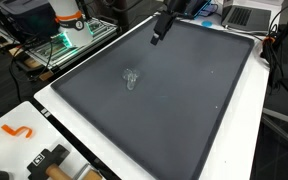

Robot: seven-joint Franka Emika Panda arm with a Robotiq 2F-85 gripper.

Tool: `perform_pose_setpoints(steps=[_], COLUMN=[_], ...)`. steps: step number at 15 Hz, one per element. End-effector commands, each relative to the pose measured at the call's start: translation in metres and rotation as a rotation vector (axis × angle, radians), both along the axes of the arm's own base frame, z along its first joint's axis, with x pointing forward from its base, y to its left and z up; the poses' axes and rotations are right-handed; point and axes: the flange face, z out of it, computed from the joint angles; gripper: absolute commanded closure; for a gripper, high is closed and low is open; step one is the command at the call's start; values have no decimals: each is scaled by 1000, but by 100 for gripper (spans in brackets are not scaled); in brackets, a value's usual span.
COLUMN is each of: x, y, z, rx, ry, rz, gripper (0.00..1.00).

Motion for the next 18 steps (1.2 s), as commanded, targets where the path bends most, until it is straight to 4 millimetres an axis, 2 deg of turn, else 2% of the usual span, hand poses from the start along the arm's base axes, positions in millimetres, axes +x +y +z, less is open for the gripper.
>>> perform_pose_setpoints(steps=[1, 5, 9, 13, 18], x=[5, 12, 18, 16, 0], y=[-3, -16, -47, -88, -154], z=[-1, 4, 15, 26, 40], rx=[-29, -21, 28, 127, 333], ry=[22, 23, 7, -15, -89], rz=[-40, -76, -134, -237, -335], gripper=[0, 0, 0, 0, 0])
